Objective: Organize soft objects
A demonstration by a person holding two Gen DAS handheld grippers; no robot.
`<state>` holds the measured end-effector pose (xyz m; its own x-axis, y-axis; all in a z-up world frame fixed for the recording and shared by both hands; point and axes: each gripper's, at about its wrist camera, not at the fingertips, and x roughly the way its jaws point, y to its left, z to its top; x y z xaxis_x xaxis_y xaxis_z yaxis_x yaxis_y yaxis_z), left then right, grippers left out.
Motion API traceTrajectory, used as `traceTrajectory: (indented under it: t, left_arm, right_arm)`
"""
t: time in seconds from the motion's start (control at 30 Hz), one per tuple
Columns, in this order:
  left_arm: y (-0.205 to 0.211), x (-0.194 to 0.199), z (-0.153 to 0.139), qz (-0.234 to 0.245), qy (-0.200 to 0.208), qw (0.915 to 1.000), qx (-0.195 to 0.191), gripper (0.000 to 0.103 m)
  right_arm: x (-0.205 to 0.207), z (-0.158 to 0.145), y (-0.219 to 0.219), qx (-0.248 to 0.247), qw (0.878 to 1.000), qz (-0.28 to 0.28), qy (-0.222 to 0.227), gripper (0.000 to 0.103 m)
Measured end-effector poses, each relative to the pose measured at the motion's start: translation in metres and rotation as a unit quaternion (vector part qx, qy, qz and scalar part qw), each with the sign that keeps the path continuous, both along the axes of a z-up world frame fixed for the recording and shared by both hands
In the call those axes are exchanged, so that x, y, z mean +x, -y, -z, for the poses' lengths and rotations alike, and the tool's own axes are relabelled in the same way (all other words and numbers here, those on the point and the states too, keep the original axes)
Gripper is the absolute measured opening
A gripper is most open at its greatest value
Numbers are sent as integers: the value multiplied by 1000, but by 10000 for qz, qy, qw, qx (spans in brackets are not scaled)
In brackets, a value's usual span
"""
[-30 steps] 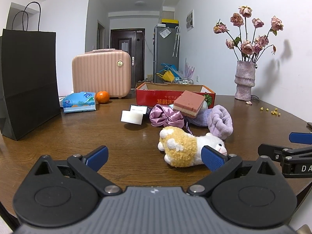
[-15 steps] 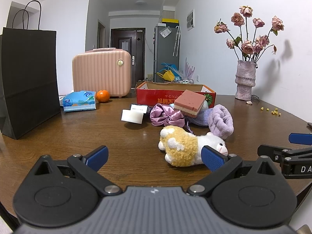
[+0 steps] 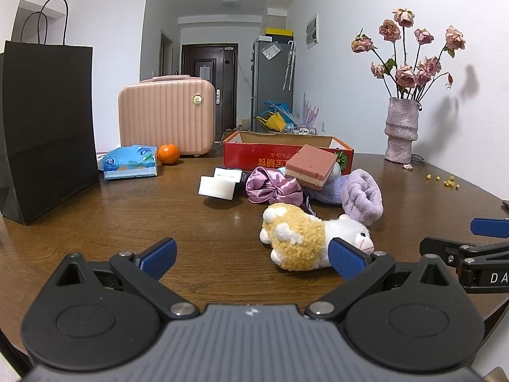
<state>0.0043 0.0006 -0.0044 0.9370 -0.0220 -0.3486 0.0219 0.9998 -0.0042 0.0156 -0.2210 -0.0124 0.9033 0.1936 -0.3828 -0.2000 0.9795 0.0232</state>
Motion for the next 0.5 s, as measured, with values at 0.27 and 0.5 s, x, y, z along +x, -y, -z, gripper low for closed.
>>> traceTrajectory:
  t: [0.27,0.5]
  left_arm:
    - [-3,4,8,-22,-42,10000,-35,103]
    - [-5,4,6,-32,-67,10000,-61,103]
  right_arm:
    - [2,0,-1,-11,10000,-9,-26,103]
    - [6,0,-2,-35,10000,-32,-65,103]
